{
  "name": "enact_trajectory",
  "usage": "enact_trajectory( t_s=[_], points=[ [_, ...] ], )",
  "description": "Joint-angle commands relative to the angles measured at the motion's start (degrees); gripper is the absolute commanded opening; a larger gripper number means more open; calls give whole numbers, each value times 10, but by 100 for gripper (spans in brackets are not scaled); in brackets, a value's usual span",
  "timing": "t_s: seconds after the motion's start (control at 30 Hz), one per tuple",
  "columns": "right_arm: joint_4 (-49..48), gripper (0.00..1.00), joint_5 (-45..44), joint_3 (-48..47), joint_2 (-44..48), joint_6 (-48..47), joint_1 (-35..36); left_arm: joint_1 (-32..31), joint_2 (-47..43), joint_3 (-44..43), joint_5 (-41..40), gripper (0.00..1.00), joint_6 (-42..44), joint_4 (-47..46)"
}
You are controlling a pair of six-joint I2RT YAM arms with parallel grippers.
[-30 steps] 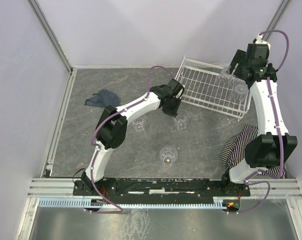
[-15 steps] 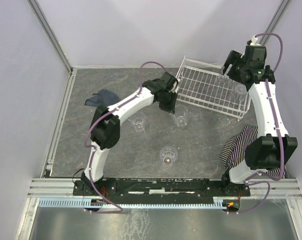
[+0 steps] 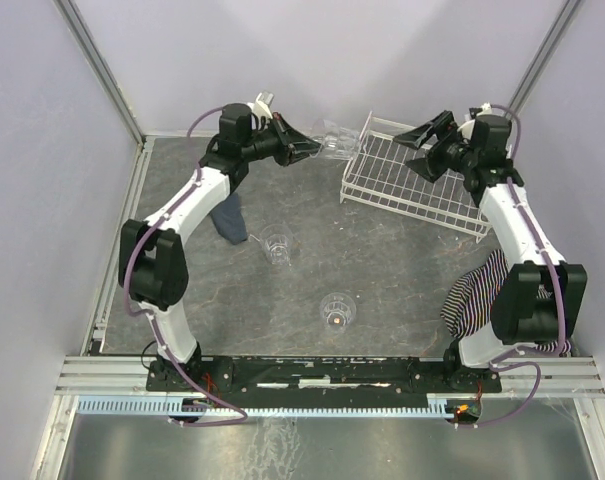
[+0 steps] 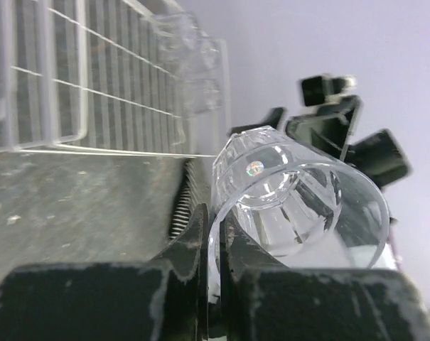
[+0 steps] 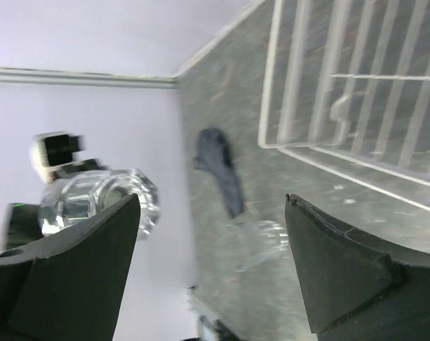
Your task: Load the cups into the dish rack
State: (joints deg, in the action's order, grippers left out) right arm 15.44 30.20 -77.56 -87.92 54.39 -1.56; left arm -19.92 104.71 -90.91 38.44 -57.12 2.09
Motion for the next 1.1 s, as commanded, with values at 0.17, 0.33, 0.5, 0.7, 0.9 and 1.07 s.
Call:
enact_trajectory(
  t_s=[0.17, 0.33, 0.5, 0.7, 0.9, 1.07],
  points=[
    [-434, 100, 114, 66, -40, 343, 62, -15, 32, 59, 93, 3, -319, -370],
    [-488, 100, 113, 56, -67, 393, 82, -15, 34, 66, 90, 3, -323, -373],
    [-499, 100, 120, 48, -76, 409, 101, -15, 41, 64, 85, 3, -324, -378],
    [-525, 100, 123, 59, -76, 434, 112, -15, 58, 52, 82, 3, -321, -376],
    [-531, 99, 131, 56, -80, 447, 117, -14, 72, 46, 80, 3, -321, -379],
    [-530, 95, 138, 59, -81, 452, 120, -14, 82, 32, 80, 3, -323, -381]
  ],
)
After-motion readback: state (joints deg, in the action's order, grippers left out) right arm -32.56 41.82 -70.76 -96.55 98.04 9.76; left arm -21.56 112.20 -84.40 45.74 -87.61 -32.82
